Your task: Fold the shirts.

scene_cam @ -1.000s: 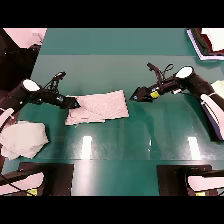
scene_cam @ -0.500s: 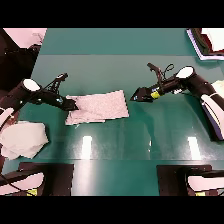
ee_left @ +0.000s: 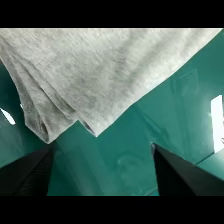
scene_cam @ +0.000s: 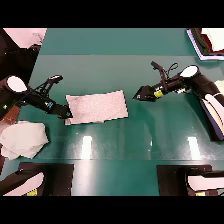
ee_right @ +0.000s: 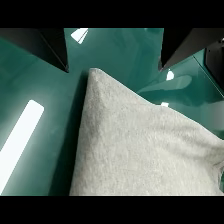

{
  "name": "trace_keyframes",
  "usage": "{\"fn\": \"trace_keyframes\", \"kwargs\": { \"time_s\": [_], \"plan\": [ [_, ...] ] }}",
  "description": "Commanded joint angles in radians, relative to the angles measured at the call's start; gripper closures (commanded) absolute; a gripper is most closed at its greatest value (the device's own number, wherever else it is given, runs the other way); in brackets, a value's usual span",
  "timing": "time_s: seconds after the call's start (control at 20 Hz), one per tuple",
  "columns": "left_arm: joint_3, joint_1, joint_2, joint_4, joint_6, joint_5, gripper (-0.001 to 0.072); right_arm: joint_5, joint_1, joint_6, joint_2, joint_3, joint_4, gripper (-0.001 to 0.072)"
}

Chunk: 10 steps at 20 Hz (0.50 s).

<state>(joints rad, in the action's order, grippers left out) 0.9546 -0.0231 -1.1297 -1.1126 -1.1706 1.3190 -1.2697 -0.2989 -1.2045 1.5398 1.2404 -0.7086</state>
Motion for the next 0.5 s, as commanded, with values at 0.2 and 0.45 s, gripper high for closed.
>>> {"fn": "trace_keyframes", "kwargs": {
  "time_s": [0.2,0.45],
  "plan": [
    [0.001,0.0,0.013,0.265,-0.026,-0.134,-0.0002,0.076,0.003,0.0,0.09,0.0,0.003,0.0082],
    [0.001,0.0,0.013,0.279,-0.023,-0.145,0.0671,0.14,-0.077,0.004,0.226,0.0,0.107,0.0083]
  ]
}}
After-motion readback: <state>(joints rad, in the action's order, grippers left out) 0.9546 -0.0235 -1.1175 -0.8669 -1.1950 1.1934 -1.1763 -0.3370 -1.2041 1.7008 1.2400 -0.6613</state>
